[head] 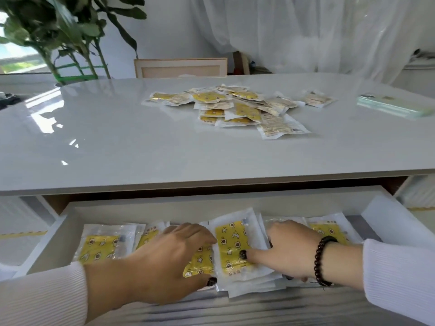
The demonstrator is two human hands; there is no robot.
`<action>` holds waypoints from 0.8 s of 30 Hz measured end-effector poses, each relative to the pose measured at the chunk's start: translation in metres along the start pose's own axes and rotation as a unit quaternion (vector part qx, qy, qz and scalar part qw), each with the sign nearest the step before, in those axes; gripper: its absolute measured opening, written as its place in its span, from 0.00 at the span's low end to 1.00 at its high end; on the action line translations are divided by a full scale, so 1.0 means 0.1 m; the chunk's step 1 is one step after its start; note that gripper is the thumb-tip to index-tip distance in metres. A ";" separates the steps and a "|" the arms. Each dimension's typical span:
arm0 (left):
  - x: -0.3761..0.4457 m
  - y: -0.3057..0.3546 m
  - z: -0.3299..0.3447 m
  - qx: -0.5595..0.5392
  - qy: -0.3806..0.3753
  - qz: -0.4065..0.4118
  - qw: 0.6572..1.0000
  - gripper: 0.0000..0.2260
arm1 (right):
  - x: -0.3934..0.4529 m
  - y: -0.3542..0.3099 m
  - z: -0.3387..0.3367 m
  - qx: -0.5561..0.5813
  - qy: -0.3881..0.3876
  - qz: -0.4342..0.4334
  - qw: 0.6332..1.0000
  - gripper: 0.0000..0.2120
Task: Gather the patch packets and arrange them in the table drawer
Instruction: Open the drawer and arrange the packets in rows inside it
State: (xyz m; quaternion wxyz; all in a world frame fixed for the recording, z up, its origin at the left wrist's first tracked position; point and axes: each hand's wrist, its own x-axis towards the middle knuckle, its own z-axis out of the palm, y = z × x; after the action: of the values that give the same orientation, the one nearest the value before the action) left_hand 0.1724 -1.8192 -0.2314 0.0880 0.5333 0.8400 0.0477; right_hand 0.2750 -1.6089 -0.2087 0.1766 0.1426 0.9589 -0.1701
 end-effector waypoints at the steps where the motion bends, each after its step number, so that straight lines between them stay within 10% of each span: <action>1: 0.00 0.01 0.00 -0.001 -0.002 0.005 1.000 0.29 | -0.01 0.00 -0.01 -0.020 0.006 0.003 1.000 0.28; 11: 0.03 -0.06 0.00 -0.068 0.017 0.022 0.997 0.31 | -0.07 0.03 -0.11 -0.101 0.099 -0.005 0.990 0.29; 24: 0.24 0.29 -0.98 -0.271 0.251 0.099 0.924 0.08 | -0.13 -0.31 -0.85 0.080 0.195 -0.135 0.968 0.19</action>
State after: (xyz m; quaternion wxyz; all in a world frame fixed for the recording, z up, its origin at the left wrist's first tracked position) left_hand 0.1685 -1.7843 -0.1332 0.0099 0.5400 0.7325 0.4144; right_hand 0.2513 -1.6075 -0.1205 -0.0503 0.0558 0.9684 -0.2377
